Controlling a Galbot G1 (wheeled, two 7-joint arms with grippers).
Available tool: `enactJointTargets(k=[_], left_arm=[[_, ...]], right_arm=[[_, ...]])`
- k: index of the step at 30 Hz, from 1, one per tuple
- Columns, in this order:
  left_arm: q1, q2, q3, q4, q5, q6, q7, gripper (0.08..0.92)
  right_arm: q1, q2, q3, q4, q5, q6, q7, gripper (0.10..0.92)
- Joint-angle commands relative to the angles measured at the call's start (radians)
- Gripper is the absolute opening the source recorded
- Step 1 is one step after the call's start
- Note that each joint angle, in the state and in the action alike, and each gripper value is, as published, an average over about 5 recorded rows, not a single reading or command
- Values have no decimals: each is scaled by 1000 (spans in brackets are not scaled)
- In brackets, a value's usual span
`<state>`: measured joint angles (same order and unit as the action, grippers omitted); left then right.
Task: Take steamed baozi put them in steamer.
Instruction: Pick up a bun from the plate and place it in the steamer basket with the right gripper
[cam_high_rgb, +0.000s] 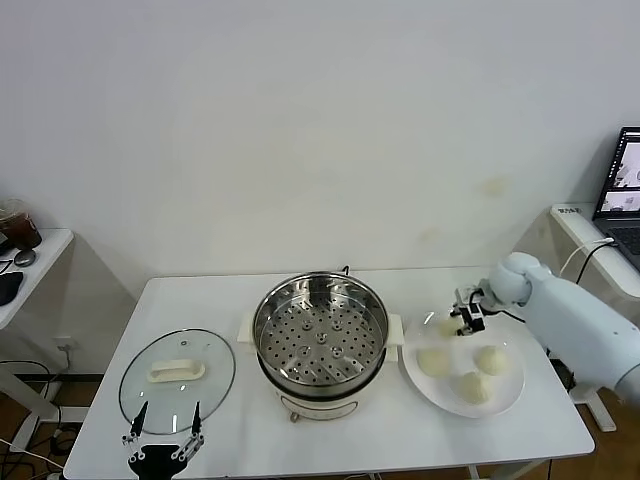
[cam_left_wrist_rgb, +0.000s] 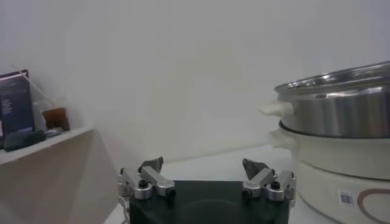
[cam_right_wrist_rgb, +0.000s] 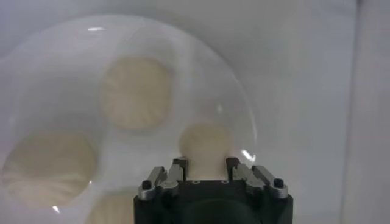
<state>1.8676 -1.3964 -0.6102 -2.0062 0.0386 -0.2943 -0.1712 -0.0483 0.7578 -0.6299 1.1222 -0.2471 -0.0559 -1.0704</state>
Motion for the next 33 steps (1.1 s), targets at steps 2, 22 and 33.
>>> enactJointTargets(k=[2, 22, 33], left_arm=[[-11, 12, 3, -11, -3, 3, 3, 823], [-9, 26, -38, -26, -24, 3, 8, 823], [-8, 15, -63, -14, -32, 2, 7, 823]], right_arm=[[338, -69, -205, 142, 219, 41, -8, 433], [652, 429, -612, 176, 400, 473, -43, 474], [490, 538, -591, 41, 36, 697, 7, 522]])
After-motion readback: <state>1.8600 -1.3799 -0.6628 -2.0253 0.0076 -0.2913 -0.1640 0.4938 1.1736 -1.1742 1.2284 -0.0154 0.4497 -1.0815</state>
